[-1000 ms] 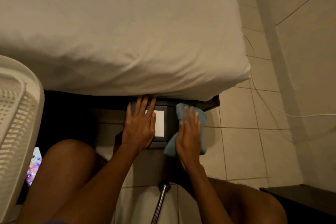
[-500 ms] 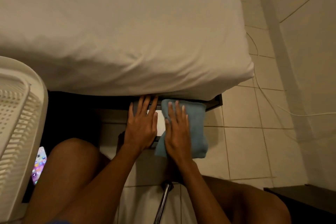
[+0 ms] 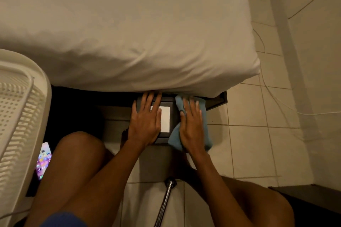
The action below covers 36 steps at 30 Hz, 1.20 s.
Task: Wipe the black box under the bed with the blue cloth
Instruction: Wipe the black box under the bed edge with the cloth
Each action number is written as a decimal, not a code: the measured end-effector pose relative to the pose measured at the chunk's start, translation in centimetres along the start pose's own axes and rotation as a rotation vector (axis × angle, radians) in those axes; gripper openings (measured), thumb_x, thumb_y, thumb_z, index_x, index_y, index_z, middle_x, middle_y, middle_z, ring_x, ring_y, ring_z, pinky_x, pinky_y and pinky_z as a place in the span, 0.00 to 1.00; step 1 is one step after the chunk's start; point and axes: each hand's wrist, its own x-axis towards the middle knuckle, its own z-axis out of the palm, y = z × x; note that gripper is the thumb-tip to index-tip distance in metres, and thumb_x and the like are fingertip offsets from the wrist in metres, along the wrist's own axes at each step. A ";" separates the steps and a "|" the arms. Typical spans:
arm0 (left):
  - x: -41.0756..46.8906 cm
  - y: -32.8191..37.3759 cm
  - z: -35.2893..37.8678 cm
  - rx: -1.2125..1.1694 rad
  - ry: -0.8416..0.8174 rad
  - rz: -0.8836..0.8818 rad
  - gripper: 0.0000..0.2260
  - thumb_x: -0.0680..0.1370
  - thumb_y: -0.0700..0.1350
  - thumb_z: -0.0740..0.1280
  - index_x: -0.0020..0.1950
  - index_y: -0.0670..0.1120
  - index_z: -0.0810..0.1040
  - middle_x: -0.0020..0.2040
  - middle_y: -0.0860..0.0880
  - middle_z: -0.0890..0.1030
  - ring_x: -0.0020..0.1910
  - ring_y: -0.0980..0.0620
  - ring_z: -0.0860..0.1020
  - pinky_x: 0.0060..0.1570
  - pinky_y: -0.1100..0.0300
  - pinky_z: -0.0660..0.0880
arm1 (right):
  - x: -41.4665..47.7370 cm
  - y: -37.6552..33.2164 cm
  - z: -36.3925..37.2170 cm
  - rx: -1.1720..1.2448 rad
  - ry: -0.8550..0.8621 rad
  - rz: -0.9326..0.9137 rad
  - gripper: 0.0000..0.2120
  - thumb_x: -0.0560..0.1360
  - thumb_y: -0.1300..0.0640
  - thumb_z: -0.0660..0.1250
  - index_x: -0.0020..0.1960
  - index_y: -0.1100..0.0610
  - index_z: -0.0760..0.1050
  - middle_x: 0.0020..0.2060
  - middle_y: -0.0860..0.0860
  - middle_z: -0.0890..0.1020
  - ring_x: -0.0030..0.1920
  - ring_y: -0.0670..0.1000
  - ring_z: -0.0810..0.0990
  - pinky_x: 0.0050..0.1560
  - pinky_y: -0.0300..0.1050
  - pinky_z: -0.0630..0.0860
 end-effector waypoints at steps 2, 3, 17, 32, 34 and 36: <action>0.0 0.0 0.0 0.005 -0.006 -0.003 0.25 0.83 0.51 0.49 0.81 0.51 0.55 0.80 0.48 0.60 0.80 0.48 0.55 0.75 0.41 0.58 | 0.1 0.0 0.1 -0.015 0.047 0.050 0.24 0.82 0.50 0.49 0.77 0.54 0.57 0.77 0.54 0.59 0.78 0.53 0.52 0.77 0.54 0.48; 0.0 -0.1 0.0 0.005 -0.008 -0.005 0.25 0.83 0.51 0.50 0.81 0.51 0.55 0.80 0.48 0.59 0.80 0.48 0.55 0.75 0.41 0.58 | -1.0 -0.7 0.5 -0.040 0.051 0.056 0.24 0.82 0.51 0.50 0.77 0.54 0.57 0.77 0.54 0.58 0.78 0.54 0.52 0.77 0.55 0.48; 0.0 -0.2 0.1 0.003 -0.011 -0.006 0.24 0.83 0.51 0.48 0.80 0.51 0.57 0.79 0.46 0.61 0.80 0.47 0.55 0.75 0.40 0.58 | -2.6 -2.1 1.6 -0.206 -0.199 -0.029 0.35 0.79 0.47 0.62 0.78 0.50 0.46 0.77 0.51 0.43 0.76 0.53 0.40 0.75 0.65 0.46; 0.0 0.0 0.1 -0.012 -0.012 -0.004 0.24 0.83 0.51 0.48 0.81 0.51 0.55 0.80 0.48 0.59 0.80 0.48 0.54 0.76 0.41 0.56 | 0.0 -0.5 -0.4 -0.089 0.151 0.117 0.27 0.79 0.46 0.49 0.76 0.56 0.58 0.75 0.62 0.62 0.76 0.61 0.56 0.74 0.63 0.54; -0.1 -0.1 0.1 -0.011 -0.013 -0.009 0.25 0.83 0.51 0.48 0.81 0.52 0.55 0.80 0.48 0.59 0.80 0.48 0.54 0.76 0.41 0.56 | -2.5 -1.3 1.3 -0.118 0.107 0.099 0.27 0.80 0.46 0.49 0.76 0.56 0.59 0.76 0.59 0.58 0.77 0.59 0.52 0.75 0.63 0.51; 0.0 -0.1 0.2 -0.013 -0.012 -0.014 0.25 0.83 0.51 0.48 0.81 0.51 0.55 0.80 0.48 0.59 0.80 0.48 0.54 0.76 0.41 0.56 | -2.8 -2.3 1.8 -0.098 0.030 0.018 0.26 0.81 0.46 0.48 0.77 0.53 0.57 0.78 0.55 0.54 0.78 0.56 0.49 0.77 0.53 0.44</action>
